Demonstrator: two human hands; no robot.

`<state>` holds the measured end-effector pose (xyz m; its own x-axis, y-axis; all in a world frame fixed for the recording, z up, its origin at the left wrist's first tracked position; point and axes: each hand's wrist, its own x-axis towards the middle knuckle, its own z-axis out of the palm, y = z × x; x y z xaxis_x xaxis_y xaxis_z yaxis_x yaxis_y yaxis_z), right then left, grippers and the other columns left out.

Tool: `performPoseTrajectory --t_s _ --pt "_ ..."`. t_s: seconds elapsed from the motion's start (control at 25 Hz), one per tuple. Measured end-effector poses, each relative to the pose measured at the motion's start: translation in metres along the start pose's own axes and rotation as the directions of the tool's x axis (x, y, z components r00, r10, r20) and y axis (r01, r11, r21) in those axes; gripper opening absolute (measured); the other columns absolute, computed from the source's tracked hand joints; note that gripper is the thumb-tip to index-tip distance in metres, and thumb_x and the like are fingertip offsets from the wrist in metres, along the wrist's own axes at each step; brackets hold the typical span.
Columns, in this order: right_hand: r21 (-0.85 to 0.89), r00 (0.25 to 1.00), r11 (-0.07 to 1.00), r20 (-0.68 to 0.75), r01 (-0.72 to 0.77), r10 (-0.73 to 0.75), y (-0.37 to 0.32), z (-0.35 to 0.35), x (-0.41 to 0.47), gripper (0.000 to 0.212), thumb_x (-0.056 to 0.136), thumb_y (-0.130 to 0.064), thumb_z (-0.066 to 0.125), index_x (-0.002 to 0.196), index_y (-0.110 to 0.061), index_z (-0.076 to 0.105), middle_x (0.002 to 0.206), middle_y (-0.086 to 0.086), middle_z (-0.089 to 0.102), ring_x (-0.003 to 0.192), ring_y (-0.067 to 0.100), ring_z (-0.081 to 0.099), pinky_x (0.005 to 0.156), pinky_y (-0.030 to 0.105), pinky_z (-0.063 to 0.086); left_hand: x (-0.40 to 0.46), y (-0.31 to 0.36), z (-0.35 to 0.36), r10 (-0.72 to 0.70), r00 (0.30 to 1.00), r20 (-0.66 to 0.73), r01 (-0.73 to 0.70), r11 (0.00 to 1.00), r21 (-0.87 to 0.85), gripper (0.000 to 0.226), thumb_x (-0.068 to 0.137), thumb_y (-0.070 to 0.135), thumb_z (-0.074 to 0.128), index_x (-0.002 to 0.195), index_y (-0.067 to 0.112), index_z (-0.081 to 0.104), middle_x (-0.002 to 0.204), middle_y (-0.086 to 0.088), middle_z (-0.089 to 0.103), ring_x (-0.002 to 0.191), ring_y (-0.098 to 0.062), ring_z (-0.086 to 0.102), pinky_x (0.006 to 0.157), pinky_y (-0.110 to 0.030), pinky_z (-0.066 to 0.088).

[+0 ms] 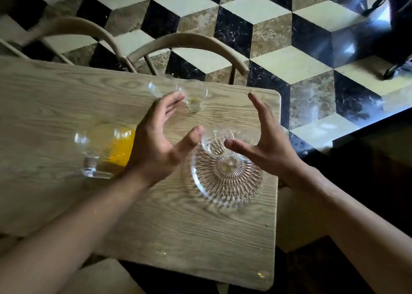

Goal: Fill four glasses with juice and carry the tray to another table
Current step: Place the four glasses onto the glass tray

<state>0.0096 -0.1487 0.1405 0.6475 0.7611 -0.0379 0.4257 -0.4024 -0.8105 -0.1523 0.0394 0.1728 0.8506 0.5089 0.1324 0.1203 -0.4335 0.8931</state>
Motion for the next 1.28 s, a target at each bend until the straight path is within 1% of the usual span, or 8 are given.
performPoseTrajectory --t_s 0.16,0.36,0.52,0.72,0.92,1.04,1.2,1.28 --pt "-0.004 0.984 0.985 -0.023 0.174 -0.175 -0.058 0.003 0.067 0.119 0.07 -0.074 0.071 0.16 -0.013 0.021 0.164 0.006 0.027 0.15 0.015 0.026 0.123 0.039 0.028 0.064 0.043 -0.075 0.208 0.978 0.004 -0.206 0.966 0.154 0.074 0.083 0.038 0.079 0.145 0.015 0.046 0.143 -0.009 0.06 0.138 -0.014 0.057 0.117 -0.037 0.046" --pt "-0.011 0.952 0.952 -0.014 0.306 -0.306 -0.093 0.017 0.132 0.122 0.066 -0.083 0.065 0.158 -0.014 0.025 0.16 0.005 0.034 0.147 0.015 0.032 0.118 0.029 0.029 0.113 0.036 -0.129 0.136 0.991 0.019 -0.135 0.946 0.295 0.09 0.07 0.051 0.083 0.147 0.018 0.049 0.141 -0.002 0.062 0.134 -0.008 0.058 0.115 -0.036 0.047" --pt "0.014 0.961 0.961 0.009 0.277 -0.277 -0.075 0.019 0.164 0.12 0.066 -0.072 0.073 0.159 -0.014 0.025 0.16 0.004 0.035 0.147 0.012 0.031 0.115 0.016 0.023 0.134 -0.005 -0.143 0.026 0.999 0.024 -0.033 0.932 0.361 0.101 0.062 0.059 0.083 0.148 0.018 0.048 0.142 -0.001 0.06 0.134 -0.008 0.056 0.115 -0.036 0.048" --pt "-0.069 0.975 0.976 0.089 0.208 -0.202 -0.007 0.023 0.184 0.128 0.058 -0.083 0.071 0.158 -0.017 0.026 0.162 0.003 0.032 0.148 0.017 0.031 0.121 0.044 0.031 0.145 -0.081 -0.157 -0.069 0.997 0.032 0.051 0.919 0.391 0.095 0.057 0.065 0.081 0.141 0.03 0.051 0.137 0.002 0.059 0.132 -0.012 0.058 0.112 -0.034 0.05" --pt "-0.198 0.984 0.977 0.173 0.075 -0.04 0.062 0.041 0.19 0.134 0.044 -0.076 0.077 0.156 -0.02 0.031 0.156 0.002 0.033 0.137 0.021 0.042 0.113 0.045 0.043 0.16 -0.176 -0.139 -0.168 0.963 0.208 0.075 0.916 0.393 0.118 0.051 0.064 0.089 0.152 0.022 0.045 0.144 0.0 0.057 0.134 -0.01 0.055 0.116 -0.031 0.045" --pt "-0.148 0.98 0.988 0.186 -0.039 0.066 0.089 0.058 0.193 0.134 0.04 -0.077 0.081 0.154 -0.025 0.035 0.147 0.0 0.04 0.13 0.019 0.048 0.107 0.041 0.049 0.164 -0.219 -0.117 -0.187 0.932 0.31 0.077 0.94 0.333 0.122 0.056 0.042 0.099 0.158 0.021 0.036 0.149 -0.002 0.054 0.136 -0.008 0.053 0.116 -0.025 0.041" --pt "-0.226 0.971 0.974 0.225 -0.035 0.087 0.122 0.073 0.192 0.112 0.053 -0.034 0.098 0.149 -0.024 0.042 0.136 -0.007 0.044 0.112 0.014 0.053 0.077 0.016 0.05 0.171 -0.262 -0.089 -0.163 0.911 0.379 0.075 0.969 0.236 0.127 0.055 0.038 0.096 0.161 0.022 0.029 0.153 0.006 0.05 0.14 -0.006 0.051 0.119 -0.03 0.041" --pt "-0.244 0.976 0.97 0.214 0.009 0.045 0.132 0.079 0.194 0.101 0.055 -0.018 0.098 0.142 -0.027 0.047 0.12 -0.016 0.046 0.095 0.012 0.056 0.067 0.013 0.048 0.173 -0.275 -0.079 -0.166 0.905 0.391 0.082 0.971 0.223 0.128 0.051 0.04 0.095 0.16 0.025 0.031 0.149 0.015 0.047 0.137 -0.007 0.051 0.114 -0.024 0.042"
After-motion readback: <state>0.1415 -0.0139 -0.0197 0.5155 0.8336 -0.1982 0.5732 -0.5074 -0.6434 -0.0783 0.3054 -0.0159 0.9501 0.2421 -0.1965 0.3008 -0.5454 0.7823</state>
